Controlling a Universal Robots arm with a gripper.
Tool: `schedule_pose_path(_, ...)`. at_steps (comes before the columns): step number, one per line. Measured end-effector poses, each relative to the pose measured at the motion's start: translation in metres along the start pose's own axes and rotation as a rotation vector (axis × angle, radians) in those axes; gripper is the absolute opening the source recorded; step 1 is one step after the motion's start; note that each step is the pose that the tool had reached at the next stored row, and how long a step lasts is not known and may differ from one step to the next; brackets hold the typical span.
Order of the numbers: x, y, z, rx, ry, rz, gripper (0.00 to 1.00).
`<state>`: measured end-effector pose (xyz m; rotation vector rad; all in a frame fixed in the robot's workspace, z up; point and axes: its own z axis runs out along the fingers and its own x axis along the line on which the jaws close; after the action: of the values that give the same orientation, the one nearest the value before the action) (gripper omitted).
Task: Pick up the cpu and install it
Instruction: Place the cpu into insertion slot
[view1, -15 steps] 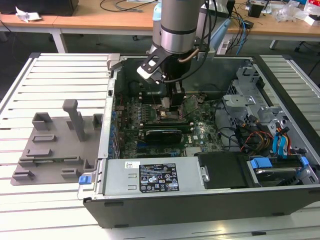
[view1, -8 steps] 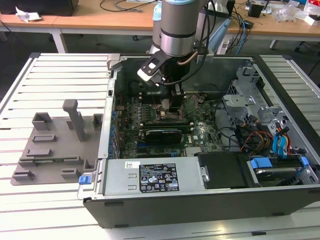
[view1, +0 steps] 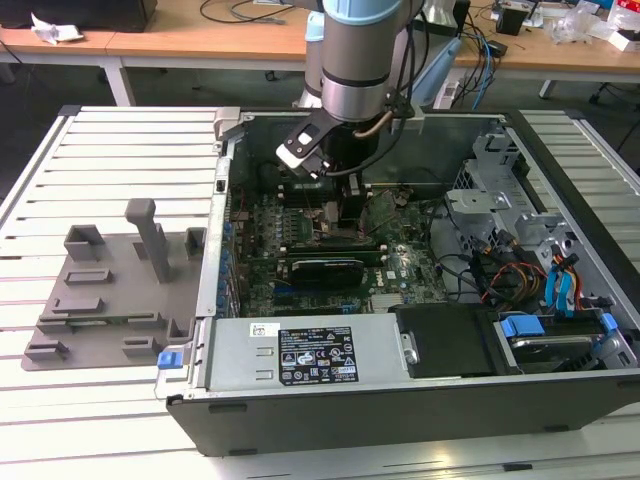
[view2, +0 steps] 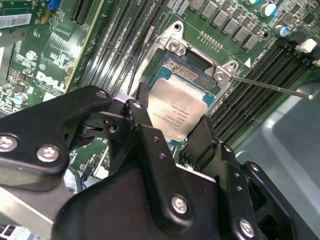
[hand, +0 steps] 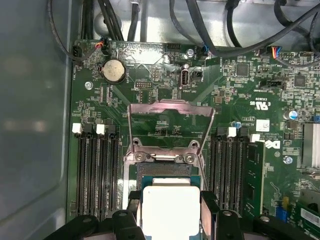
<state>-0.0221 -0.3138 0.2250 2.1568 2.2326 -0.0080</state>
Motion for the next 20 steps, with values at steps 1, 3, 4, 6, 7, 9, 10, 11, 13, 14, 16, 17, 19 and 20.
schedule_pose_path(1,0.0001,0.0,0.0014,0.0,-0.0001,0.0,0.55)
schedule_pose_path(3,0.0005,-0.0001,0.0058,0.0,0.0,0.0,0.55)
schedule_pose_path(4,0.0007,-0.0002,0.007,0.0,0.0,0.0,0.55)
schedule_pose_path(6,0.0013,-0.0002,0.0096,-0.0001,0.0,0.0,0.55)
schedule_pose_path(7,0.0013,-0.0002,0.0116,-0.0001,0.0,0.0,0.55)
schedule_pose_path(9,0.0015,-0.0004,0.0157,0.0,0.0,0.0,0.55)
schedule_pose_path(10,0.0016,-0.0013,0.0186,0.0,-0.0001,0.0,0.55)
schedule_pose_path(11,0.0016,-0.0015,0.0202,0.0,-0.0001,-0.001,0.55)
schedule_pose_path(13,0.0027,-0.0017,0.0231,0.0001,-0.0001,0.0,0.55)
schedule_pose_path(14,0.0037,-0.0016,0.0238,-0.0002,0.0001,0.0,0.55)
schedule_pose_path(16,0.0043,-0.0015,0.0249,0.0,0.0,-0.001,0.55)
schedule_pose_path(17,0.0043,-0.0016,0.0253,0.0,-0.0001,-0.001,0.55)
schedule_pose_path(19,0.0043,-0.0016,0.0266,0.0,-0.0001,0.0,0.55)
schedule_pose_path(20,0.0043,-0.0017,0.027,0.0,0.0,0.0,0.55)
